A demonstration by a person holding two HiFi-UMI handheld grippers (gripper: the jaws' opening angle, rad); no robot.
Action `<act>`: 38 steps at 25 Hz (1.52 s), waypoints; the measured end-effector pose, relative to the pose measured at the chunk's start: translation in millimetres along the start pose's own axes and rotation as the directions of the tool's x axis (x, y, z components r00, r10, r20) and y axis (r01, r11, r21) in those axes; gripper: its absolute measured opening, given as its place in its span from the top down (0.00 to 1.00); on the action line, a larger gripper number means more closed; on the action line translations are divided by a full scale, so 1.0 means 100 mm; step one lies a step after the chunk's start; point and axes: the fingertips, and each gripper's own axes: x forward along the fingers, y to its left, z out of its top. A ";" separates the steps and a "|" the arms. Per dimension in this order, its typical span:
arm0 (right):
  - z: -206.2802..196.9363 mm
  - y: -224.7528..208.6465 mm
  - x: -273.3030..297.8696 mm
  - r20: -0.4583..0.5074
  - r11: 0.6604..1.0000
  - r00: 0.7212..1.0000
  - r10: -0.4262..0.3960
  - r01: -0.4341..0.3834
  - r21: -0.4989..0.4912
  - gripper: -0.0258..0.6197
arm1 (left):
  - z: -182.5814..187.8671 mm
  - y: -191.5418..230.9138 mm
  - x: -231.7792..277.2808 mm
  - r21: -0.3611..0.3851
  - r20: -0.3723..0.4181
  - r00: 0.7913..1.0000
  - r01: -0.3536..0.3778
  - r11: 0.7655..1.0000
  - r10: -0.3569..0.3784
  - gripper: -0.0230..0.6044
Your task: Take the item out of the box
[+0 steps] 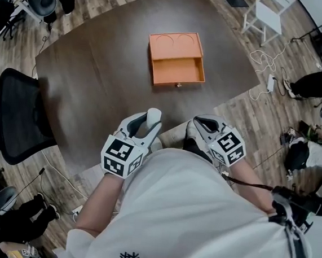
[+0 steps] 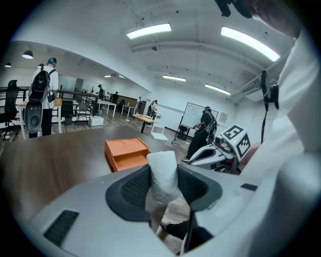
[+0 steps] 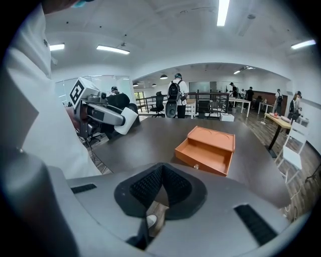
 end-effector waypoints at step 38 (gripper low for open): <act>-0.07 0.17 -0.07 0.007 1.000 1.000 -0.015 0.015 -0.027 0.96 | -0.16 -0.16 -0.06 0.027 -0.022 0.999 0.031 0.999 -0.030 0.68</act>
